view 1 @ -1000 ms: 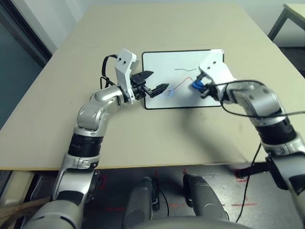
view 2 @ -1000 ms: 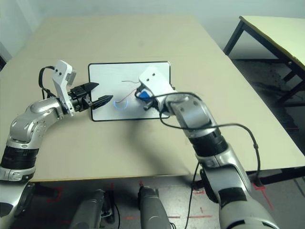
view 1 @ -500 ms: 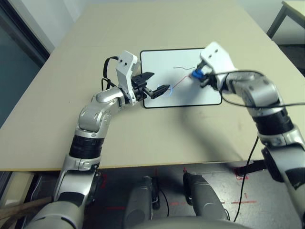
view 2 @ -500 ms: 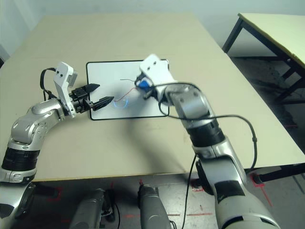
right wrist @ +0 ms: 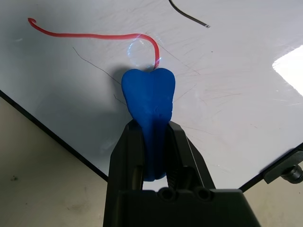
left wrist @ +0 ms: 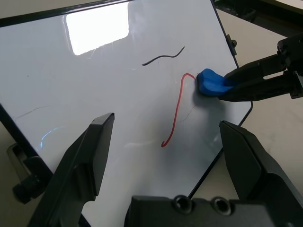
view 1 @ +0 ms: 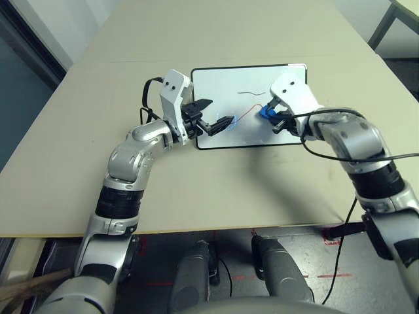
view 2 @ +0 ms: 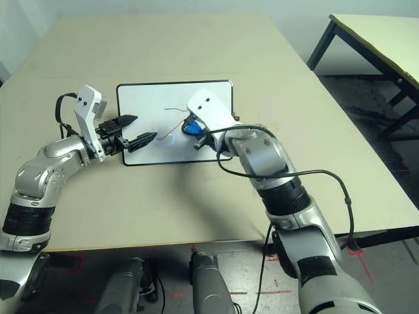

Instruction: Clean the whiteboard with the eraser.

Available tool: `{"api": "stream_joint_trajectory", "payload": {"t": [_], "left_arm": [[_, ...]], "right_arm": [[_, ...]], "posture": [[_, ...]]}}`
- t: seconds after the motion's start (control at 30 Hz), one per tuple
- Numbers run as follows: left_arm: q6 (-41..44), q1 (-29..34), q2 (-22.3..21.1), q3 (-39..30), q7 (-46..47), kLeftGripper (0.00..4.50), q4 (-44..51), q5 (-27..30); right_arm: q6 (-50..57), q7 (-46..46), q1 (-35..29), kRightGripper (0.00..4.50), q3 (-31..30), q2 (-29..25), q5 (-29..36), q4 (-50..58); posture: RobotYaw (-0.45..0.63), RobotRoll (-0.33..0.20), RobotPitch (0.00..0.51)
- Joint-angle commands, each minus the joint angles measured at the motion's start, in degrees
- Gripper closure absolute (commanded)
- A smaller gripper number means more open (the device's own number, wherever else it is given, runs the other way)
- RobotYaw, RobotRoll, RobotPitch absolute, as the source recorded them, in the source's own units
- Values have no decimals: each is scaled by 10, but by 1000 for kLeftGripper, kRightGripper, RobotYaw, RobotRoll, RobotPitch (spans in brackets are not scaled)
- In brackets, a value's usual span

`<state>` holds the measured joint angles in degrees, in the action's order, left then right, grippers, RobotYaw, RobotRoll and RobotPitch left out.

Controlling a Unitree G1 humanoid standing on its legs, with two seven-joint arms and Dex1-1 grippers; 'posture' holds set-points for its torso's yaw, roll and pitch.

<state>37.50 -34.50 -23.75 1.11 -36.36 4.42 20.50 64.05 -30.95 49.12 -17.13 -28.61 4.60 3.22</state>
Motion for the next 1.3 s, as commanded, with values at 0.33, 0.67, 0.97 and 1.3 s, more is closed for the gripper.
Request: {"api": "stream_joint_trajectory", "payload": {"t": [0.33,0.67,0.97,1.3], "left_arm": [[13,9,-2,0,7,0,19,4],[10,6,0,1,8,0,14,3],[13,9,-3,0,8,0,20,4],[12,9,-3,-1,11,0,18,3]], "right_arm": [[-92,19,62,3932,22,31,-26,-122],[6,-15,-14,3932,-12,13,-15,11],[-95,20,74,3932,35,43,-34,-121],[-45,-9,22,3932,-3,37,-26,-46]], "posture": [[-150,0,182],[-158,0,180],[-145,0,181],[-146,0,177]]}}
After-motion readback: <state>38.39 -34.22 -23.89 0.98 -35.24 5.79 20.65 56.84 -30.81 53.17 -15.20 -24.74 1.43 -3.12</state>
